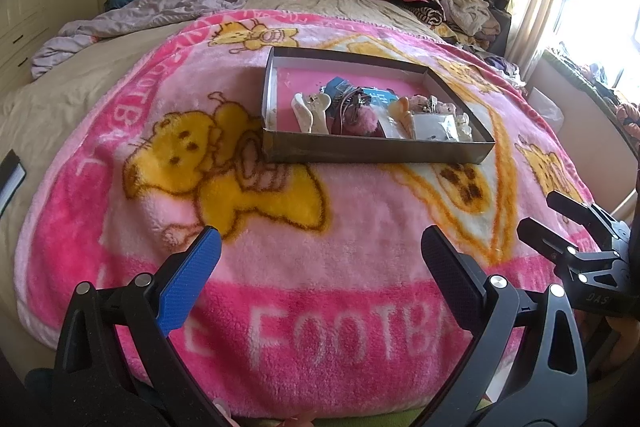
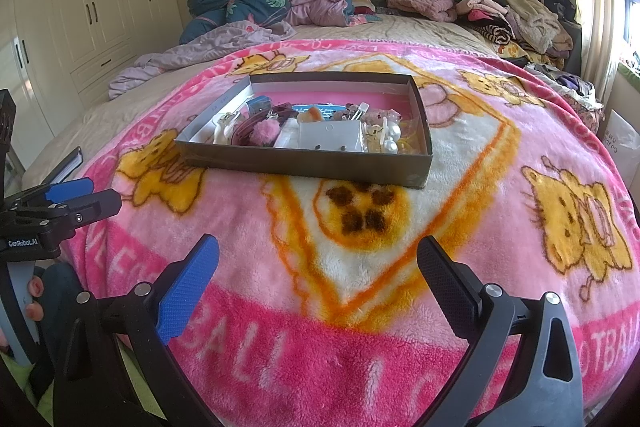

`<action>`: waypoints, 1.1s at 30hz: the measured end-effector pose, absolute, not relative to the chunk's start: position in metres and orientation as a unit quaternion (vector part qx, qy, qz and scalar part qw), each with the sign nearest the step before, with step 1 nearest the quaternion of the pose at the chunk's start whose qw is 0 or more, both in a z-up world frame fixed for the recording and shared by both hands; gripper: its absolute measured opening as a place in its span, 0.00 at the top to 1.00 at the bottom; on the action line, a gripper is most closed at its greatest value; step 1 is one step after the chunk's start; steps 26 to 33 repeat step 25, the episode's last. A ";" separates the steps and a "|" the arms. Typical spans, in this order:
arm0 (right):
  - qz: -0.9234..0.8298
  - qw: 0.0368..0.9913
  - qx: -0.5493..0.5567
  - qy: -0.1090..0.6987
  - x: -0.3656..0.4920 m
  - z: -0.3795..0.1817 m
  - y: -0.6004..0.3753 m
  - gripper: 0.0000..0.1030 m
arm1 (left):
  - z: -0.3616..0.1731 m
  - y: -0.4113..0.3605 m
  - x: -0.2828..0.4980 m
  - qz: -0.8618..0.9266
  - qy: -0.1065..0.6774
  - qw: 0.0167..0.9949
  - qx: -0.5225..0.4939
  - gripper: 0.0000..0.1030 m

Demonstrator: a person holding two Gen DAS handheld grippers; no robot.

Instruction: Organize jewelry

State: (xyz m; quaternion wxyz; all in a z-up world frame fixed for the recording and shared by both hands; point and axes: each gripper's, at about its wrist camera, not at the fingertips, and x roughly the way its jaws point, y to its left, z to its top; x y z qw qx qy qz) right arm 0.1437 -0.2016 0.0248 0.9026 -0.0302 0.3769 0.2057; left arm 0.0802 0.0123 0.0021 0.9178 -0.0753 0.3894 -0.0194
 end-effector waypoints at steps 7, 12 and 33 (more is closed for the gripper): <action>0.205 0.902 -0.032 0.378 0.143 0.026 -0.201 0.06 | -0.006 0.024 0.075 -0.035 0.393 0.913 -0.103 0.11; 0.202 0.903 -0.029 0.378 0.144 0.026 -0.206 0.06 | -0.010 0.023 0.082 -0.005 0.403 0.911 -0.093 0.11; 0.061 0.923 0.001 0.380 0.239 0.003 -0.299 0.06 | -0.030 0.128 0.142 0.134 0.407 0.893 -0.134 0.11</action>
